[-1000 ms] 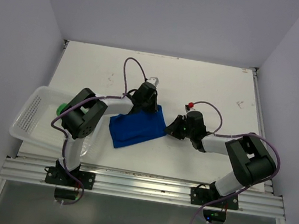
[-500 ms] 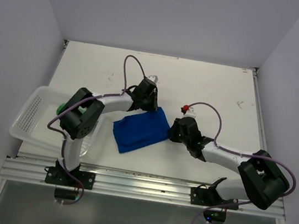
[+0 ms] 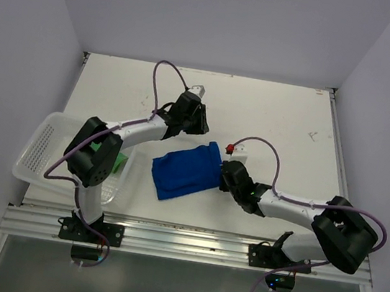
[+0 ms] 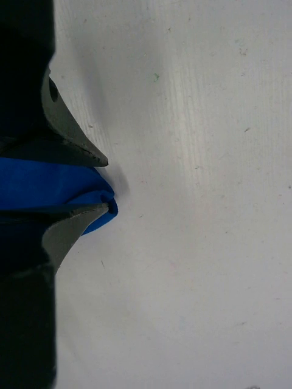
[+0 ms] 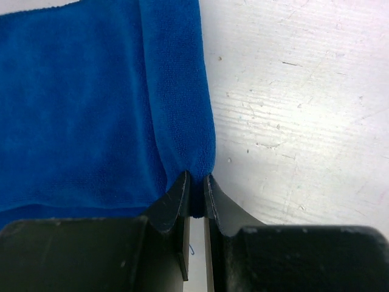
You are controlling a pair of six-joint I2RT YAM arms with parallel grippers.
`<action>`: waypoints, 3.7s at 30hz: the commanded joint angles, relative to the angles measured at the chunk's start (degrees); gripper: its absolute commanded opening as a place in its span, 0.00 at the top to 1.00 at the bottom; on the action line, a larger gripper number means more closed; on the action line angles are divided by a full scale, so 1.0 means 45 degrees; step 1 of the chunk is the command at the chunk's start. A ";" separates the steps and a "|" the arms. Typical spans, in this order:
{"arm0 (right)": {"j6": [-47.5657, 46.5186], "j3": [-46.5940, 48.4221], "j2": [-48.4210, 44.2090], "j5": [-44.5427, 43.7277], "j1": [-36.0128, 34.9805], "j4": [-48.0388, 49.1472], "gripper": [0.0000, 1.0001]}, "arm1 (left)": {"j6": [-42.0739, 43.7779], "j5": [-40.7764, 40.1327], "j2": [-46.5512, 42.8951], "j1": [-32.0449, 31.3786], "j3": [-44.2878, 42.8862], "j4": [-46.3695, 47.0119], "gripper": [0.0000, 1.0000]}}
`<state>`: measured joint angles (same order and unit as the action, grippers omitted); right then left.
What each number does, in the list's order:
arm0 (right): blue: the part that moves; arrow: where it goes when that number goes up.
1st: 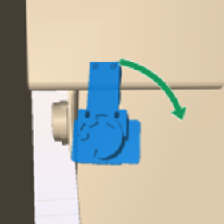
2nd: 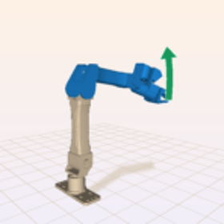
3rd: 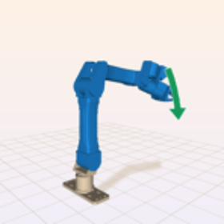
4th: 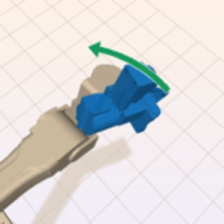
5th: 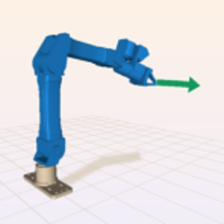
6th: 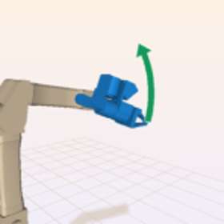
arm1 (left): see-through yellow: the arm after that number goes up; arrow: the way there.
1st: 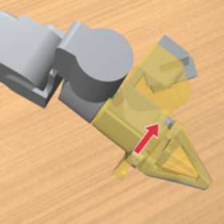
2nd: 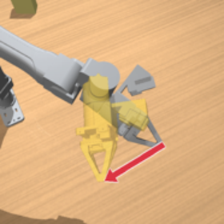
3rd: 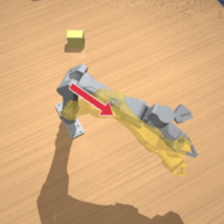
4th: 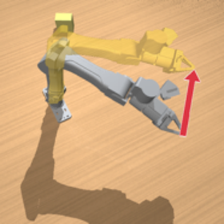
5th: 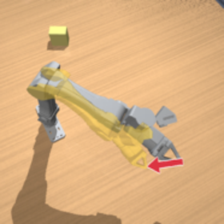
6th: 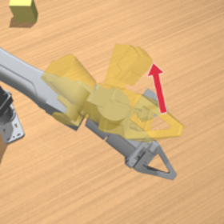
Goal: Roll the towels
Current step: Roll the towel
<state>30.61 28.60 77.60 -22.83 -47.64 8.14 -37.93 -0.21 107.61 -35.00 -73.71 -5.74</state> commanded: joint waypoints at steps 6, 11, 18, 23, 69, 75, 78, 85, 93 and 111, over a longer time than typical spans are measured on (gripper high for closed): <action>-0.1508 0.1026 0.0351 -0.3674 -0.2300 -0.0773 1.00 | -0.0203 0.0495 -0.1042 0.0083 -0.0377 -0.0131 0.66; -0.2172 0.1924 0.1288 -0.6251 -0.3611 -0.1495 1.00 | -0.0223 0.0554 -0.1179 0.0103 -0.0241 -0.0229 0.65; -0.2486 0.4030 0.3670 -0.8342 -0.5232 -0.3523 1.00 | -0.0282 0.0671 -0.1433 0.0161 0.0052 -0.0170 0.65; -0.2427 0.5167 0.5271 -0.9086 -0.5585 -0.4952 1.00 | -0.0223 0.0671 -0.1648 0.0259 0.0228 -0.0170 0.65; -0.5103 0.9348 1.0802 -0.7525 -0.6543 -0.7825 1.00 | 0.0460 0.3621 -0.1746 -0.0561 0.3099 0.1314 0.71; -0.4791 0.9211 1.0607 -0.7115 -0.6484 -0.7708 1.00 | 0.0792 0.2918 -0.1356 -0.0581 0.3138 0.0729 0.71; -0.4732 0.9036 1.0451 -0.6997 -0.6406 -0.7552 1.00 | 0.0890 0.2605 -0.1160 -0.0581 0.3294 0.0786 0.71; -0.5025 0.8801 0.9808 -0.6997 -0.6250 -0.7220 1.00 | 0.1027 0.2468 -0.0517 -0.0249 0.3587 0.0981 0.71; -0.4265 0.8079 0.8304 -0.7874 -0.6230 -0.6654 0.84 | 0.0988 0.2136 -0.0320 -0.0171 0.3470 0.0982 0.71; -0.1434 0.5307 0.3110 -0.6297 -0.6250 -0.5696 0.62 | 0.0910 0.2116 -0.0867 -0.0132 0.3978 0.1486 0.71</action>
<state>18.63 54.78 97.45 -54.11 -75.77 -19.66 -35.35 12.43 104.42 -36.42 -57.74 1.37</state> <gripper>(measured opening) 0.378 0.288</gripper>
